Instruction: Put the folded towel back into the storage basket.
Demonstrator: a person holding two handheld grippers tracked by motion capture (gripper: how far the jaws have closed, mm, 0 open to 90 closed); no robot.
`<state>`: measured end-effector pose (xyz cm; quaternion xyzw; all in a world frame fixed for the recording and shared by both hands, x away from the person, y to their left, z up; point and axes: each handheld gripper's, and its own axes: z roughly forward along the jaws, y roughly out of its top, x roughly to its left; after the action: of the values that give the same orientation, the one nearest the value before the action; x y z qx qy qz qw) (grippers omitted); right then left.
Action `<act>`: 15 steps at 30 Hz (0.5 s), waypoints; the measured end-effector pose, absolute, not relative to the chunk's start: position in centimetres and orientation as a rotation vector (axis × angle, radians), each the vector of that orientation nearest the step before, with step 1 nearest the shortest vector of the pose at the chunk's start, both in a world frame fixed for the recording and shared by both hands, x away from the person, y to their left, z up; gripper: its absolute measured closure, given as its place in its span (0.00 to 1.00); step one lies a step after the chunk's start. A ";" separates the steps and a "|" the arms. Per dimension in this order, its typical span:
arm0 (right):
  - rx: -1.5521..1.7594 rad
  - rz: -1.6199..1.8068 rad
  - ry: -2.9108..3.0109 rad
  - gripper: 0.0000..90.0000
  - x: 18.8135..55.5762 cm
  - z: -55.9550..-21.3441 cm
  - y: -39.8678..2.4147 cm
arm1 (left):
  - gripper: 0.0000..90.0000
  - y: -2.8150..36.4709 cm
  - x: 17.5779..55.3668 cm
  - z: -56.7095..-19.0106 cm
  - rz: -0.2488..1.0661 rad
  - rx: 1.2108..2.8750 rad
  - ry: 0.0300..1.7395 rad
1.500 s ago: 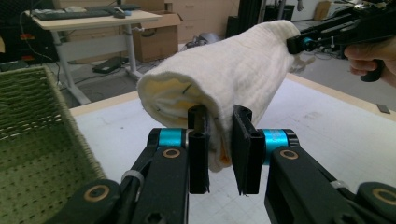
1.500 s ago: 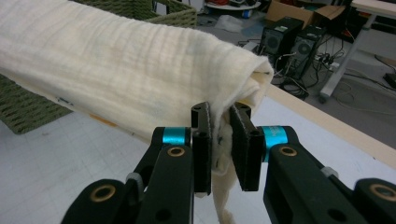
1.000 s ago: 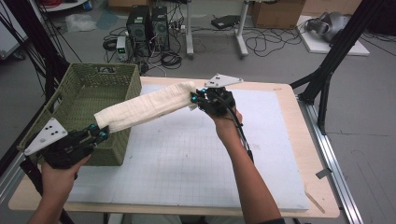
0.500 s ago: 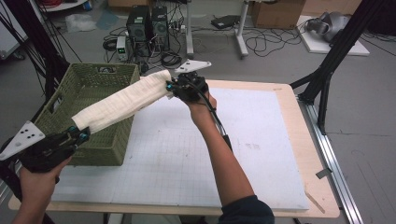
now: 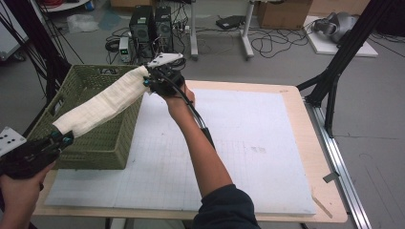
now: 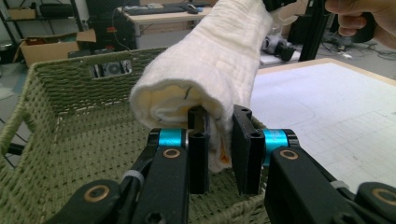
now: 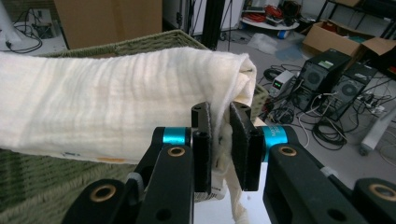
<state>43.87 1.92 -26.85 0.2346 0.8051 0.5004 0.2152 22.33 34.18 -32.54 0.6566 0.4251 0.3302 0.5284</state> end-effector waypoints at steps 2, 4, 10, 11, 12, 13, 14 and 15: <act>0.641 1.380 2.241 0.89 44.1 -26.8 2.8 | 0.86 34.5 22.3 -32.6 0.792 1.569 1.020; 0.631 1.368 2.251 0.89 44.3 -26.7 3.8 | 0.86 34.8 22.2 -32.6 0.795 1.563 1.027; 0.604 1.349 2.273 0.89 44.9 -26.6 6.2 | 0.86 35.6 22.2 -33.0 0.809 1.564 1.058; 0.603 1.346 2.275 0.89 45.0 -26.6 6.6 | 0.86 35.8 22.3 -33.1 0.813 1.561 1.067; 0.598 1.343 2.276 0.89 45.1 -26.6 7.0 | 0.86 36.0 22.3 -33.1 0.815 1.558 1.075; 0.599 1.341 2.277 0.89 45.2 -26.6 7.3 | 0.86 36.2 22.3 -33.2 0.817 1.555 1.081; 0.594 1.344 2.279 0.89 45.3 -26.6 7.7 | 0.86 36.4 22.3 -33.2 0.819 1.549 1.090; 0.592 1.342 2.281 0.89 45.4 -26.6 8.0 | 0.86 36.6 22.3 -33.3 0.821 1.547 1.099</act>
<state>45.44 8.04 -26.64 0.2131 0.8218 0.4834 0.2133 22.31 36.60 -33.26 0.6429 0.4566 0.3410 0.5117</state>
